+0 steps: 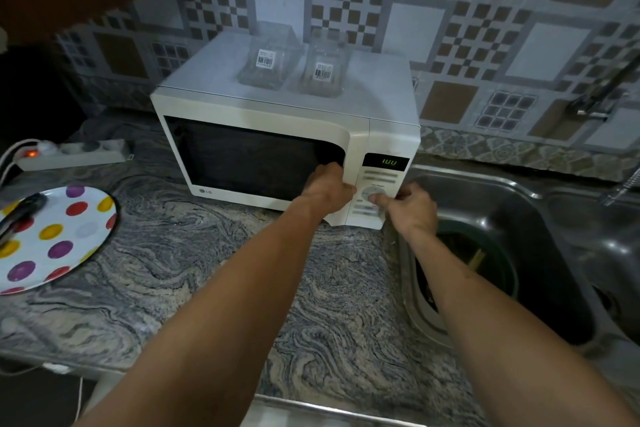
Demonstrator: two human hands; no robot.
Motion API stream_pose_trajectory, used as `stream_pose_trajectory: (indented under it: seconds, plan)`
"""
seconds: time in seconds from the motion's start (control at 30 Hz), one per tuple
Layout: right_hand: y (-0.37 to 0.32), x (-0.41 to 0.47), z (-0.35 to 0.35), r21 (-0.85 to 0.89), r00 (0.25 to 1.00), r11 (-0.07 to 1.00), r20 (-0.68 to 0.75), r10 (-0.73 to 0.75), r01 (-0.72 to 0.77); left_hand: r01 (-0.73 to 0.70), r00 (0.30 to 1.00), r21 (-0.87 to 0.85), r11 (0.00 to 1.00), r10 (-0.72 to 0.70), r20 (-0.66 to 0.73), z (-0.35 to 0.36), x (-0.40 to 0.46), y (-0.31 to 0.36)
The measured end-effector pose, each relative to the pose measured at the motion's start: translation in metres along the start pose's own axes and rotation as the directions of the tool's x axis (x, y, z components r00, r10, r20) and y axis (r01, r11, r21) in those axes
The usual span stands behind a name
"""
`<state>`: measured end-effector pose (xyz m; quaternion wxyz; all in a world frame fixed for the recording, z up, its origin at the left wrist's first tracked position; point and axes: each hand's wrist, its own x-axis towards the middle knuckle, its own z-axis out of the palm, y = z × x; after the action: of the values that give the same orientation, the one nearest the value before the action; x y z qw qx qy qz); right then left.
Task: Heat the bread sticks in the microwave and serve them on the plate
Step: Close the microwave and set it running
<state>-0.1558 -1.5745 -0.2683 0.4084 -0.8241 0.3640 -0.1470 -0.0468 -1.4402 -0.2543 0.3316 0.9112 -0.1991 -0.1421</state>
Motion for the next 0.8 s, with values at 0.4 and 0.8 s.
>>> stream_pose_trajectory:
  seconds: [0.4, 0.8]
  plan:
    - [0.015, -0.038, 0.034, -0.225, 0.986, 0.97, 0.116, 0.117, -0.089, -0.069, 0.997, 0.05, 0.996, 0.071, -0.044, 0.012, -0.02, -0.028]
    - [0.084, -0.149, 0.136, -0.575, 0.938, 0.741, 0.242, -0.249, 0.346, -0.176, 0.983, 0.492, 0.853, 0.178, 0.043, 0.031, -0.131, -0.221]
